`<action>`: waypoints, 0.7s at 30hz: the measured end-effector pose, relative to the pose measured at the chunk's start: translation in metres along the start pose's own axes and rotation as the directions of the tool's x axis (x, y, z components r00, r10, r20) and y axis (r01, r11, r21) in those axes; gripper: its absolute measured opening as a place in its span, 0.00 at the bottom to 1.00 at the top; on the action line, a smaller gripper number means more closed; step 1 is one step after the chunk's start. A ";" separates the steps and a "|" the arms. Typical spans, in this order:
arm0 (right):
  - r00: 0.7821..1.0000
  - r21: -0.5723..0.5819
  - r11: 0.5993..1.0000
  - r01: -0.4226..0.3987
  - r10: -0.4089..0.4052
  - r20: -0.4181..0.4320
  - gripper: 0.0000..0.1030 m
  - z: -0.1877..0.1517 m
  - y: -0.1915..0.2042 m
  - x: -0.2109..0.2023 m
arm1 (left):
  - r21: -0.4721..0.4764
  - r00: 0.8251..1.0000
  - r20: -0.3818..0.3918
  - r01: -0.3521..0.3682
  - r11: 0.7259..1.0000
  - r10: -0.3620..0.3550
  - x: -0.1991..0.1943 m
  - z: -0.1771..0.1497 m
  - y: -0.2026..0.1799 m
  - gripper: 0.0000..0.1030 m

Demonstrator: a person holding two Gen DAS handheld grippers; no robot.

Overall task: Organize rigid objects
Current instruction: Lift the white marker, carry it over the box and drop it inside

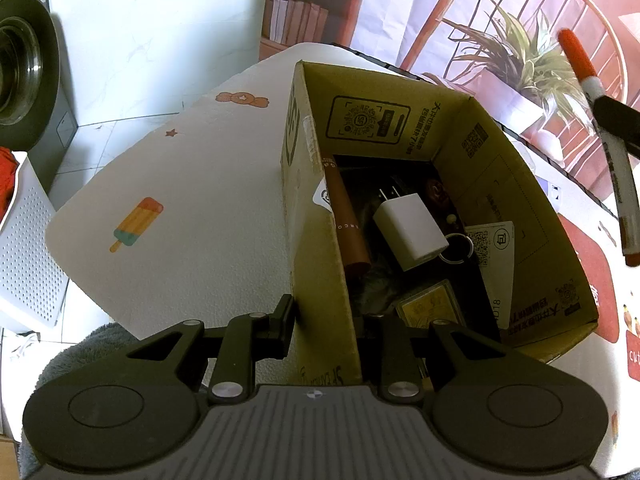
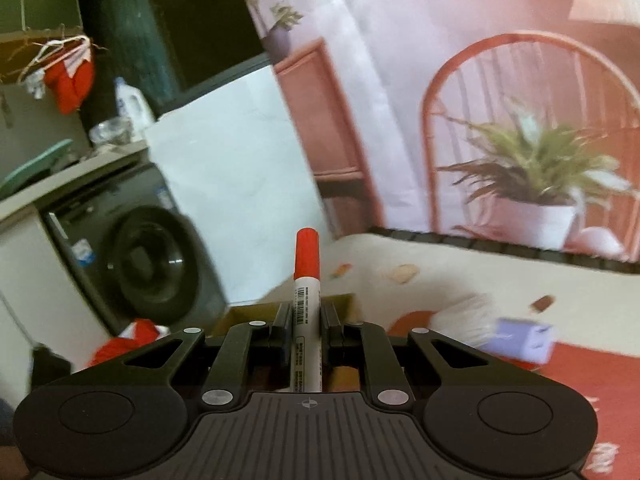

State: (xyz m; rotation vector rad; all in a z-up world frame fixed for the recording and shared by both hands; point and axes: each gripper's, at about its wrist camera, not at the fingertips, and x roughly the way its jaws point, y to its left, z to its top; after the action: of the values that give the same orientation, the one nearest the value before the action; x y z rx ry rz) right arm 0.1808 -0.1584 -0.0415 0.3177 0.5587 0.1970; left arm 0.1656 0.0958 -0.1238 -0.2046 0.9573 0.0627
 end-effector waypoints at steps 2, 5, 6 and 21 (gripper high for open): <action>0.999 0.011 1.000 -0.022 0.023 -0.026 0.13 -0.003 0.005 0.007 | 0.000 1.000 0.000 0.001 1.000 -0.001 0.000 0.000 0.000 0.25; 0.996 0.010 1.000 -0.005 0.006 -0.087 0.13 -0.014 0.011 0.020 | -0.001 1.000 0.001 0.001 1.000 -0.001 0.000 0.000 0.000 0.25; 0.995 0.017 1.000 -0.001 0.003 -0.103 0.13 -0.018 0.013 0.023 | -0.001 1.000 0.000 0.001 1.000 -0.001 0.000 0.000 0.000 0.25; 0.981 -0.093 0.991 0.096 -0.110 -0.160 0.14 -0.039 0.027 0.038 | 0.004 1.000 0.004 0.001 1.000 -0.001 -0.001 0.000 -0.001 0.25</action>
State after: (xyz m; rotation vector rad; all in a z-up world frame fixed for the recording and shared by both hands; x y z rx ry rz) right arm 0.1885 -0.1135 -0.0824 0.1902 0.7264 0.1467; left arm 0.1656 0.0947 -0.1229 -0.2013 0.9531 0.0608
